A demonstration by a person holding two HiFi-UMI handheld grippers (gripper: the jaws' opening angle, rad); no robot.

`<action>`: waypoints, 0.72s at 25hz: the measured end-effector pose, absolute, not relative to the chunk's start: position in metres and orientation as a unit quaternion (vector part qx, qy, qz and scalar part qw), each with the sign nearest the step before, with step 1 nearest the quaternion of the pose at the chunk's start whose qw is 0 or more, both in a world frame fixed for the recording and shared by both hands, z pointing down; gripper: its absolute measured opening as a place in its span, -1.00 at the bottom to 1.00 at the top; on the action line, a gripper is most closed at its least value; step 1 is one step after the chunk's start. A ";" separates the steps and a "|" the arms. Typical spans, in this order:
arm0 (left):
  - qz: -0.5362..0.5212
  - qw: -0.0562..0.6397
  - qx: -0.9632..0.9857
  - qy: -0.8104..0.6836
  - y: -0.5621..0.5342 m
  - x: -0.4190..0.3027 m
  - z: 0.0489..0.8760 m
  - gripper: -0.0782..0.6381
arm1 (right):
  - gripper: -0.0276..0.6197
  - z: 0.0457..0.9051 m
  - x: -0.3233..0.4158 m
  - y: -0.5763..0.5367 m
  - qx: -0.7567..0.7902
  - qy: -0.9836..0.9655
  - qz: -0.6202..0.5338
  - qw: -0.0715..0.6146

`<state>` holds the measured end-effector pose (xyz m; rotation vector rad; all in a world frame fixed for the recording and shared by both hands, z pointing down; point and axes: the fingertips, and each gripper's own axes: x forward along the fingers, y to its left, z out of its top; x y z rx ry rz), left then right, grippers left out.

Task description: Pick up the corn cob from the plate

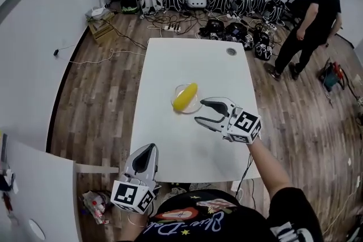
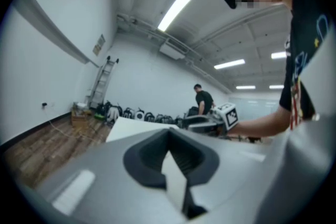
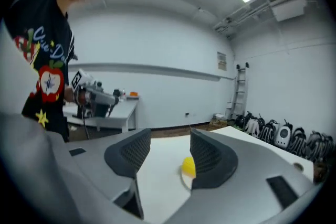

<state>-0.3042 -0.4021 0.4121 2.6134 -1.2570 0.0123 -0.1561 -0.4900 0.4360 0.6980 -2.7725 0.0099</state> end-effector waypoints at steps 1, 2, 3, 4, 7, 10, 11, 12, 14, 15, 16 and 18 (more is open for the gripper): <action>0.003 0.126 0.891 -0.436 -0.404 -0.307 0.413 -0.81 | -0.24 0.449 -0.158 -0.502 0.222 -0.961 -0.004 0.167; 0.003 0.133 0.887 -0.443 -0.407 -0.310 0.414 -0.81 | -0.21 0.460 -0.161 -0.515 0.205 -0.961 -0.006 0.187; 0.002 0.140 0.882 -0.450 -0.409 -0.313 0.415 -0.81 | -0.19 0.469 -0.163 -0.526 0.189 -0.961 -0.007 0.204; 0.002 0.147 0.878 -0.456 -0.411 -0.315 0.416 -0.82 | -0.19 0.477 -0.165 -0.536 0.173 -0.960 -0.010 0.220; 0.004 0.159 0.866 -0.474 -0.413 -0.322 0.420 -0.81 | -0.18 0.503 -0.170 -0.560 0.119 -0.949 -0.037 0.291; 0.007 0.171 0.847 -0.503 -0.411 -0.338 0.429 -0.81 | -0.15 0.531 -0.175 -0.576 0.055 -0.925 -0.069 0.369; 0.007 0.175 0.841 -0.512 -0.410 -0.343 0.432 -0.81 | -0.15 0.540 -0.174 -0.579 0.033 -0.914 -0.083 0.396; 0.008 0.179 0.835 -0.521 -0.410 -0.348 0.435 -0.81 | -0.15 0.548 -0.174 -0.583 0.010 -0.901 -0.100 0.423; 0.009 0.185 0.822 -0.539 -0.411 -0.357 0.438 -0.81 | -0.15 0.563 -0.174 -0.589 -0.036 -0.872 -0.130 0.470; 0.008 0.188 0.816 -0.547 -0.412 -0.361 0.438 -0.81 | -0.14 0.569 -0.175 -0.592 -0.056 -0.860 -0.140 0.487; 0.008 0.190 0.811 -0.554 -0.414 -0.365 0.438 -0.81 | -0.14 0.575 -0.177 -0.594 -0.075 -0.850 -0.148 0.500; 0.007 0.195 0.803 -0.563 -0.414 -0.372 0.438 -0.81 | -0.14 0.588 -0.181 -0.594 -0.108 -0.831 -0.162 0.521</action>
